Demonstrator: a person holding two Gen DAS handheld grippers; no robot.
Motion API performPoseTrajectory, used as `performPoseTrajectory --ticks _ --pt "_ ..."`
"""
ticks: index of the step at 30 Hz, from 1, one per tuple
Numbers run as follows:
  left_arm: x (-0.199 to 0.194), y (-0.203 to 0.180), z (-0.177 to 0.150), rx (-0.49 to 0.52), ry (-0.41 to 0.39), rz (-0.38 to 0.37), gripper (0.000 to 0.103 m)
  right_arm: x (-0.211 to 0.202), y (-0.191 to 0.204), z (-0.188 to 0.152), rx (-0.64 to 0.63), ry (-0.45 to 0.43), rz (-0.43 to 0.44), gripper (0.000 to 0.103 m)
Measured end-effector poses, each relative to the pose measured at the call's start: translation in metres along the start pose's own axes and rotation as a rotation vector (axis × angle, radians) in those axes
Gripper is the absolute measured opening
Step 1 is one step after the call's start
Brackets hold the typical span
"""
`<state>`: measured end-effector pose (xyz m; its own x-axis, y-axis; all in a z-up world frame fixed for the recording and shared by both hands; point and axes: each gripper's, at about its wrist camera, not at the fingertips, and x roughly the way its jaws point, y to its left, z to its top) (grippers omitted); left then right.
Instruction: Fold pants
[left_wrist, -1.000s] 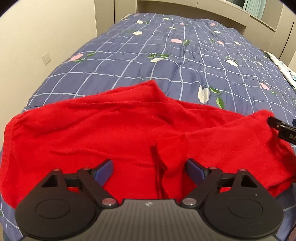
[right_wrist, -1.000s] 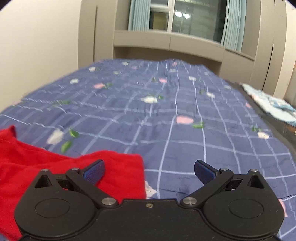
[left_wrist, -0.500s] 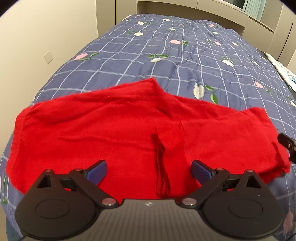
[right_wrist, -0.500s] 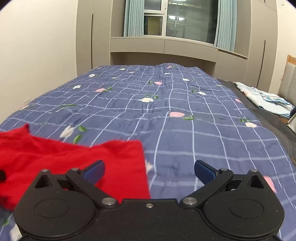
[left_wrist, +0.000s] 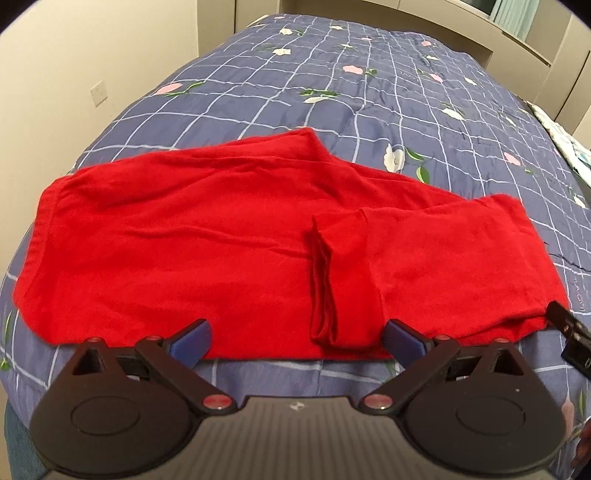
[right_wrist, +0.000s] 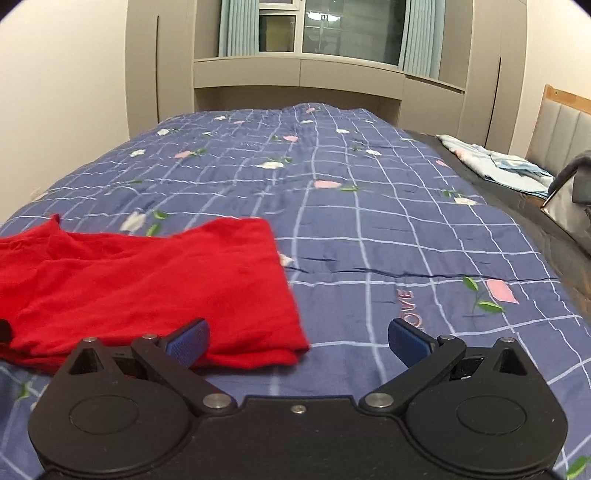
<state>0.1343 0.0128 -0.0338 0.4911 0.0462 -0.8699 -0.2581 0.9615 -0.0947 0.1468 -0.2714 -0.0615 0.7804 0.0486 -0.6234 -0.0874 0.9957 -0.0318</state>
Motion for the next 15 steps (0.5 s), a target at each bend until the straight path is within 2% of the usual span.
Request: performPoseTrajectory --ticks 4,7,12,15 --pt "-0.011 0.014 -0.006 -0.028 -0.012 -0.006 0.102 -0.021 0.023 -0.006 0.017 -0.026 0.047 0.103" --pt "-0.024 0.036 -0.016 -0.080 -0.048 -0.015 0.102 -0.036 0.048 -0.013 0.014 -0.069 0.123 0.103" --pt "-0.041 0.087 -0.035 -0.203 -0.043 -0.106 0.102 -0.044 0.103 -0.020 -0.095 -0.083 0.186 0.103" --pt "-0.048 0.112 -0.049 -0.248 -0.027 -0.079 0.102 -0.048 0.129 -0.025 -0.118 -0.095 0.239 0.103"
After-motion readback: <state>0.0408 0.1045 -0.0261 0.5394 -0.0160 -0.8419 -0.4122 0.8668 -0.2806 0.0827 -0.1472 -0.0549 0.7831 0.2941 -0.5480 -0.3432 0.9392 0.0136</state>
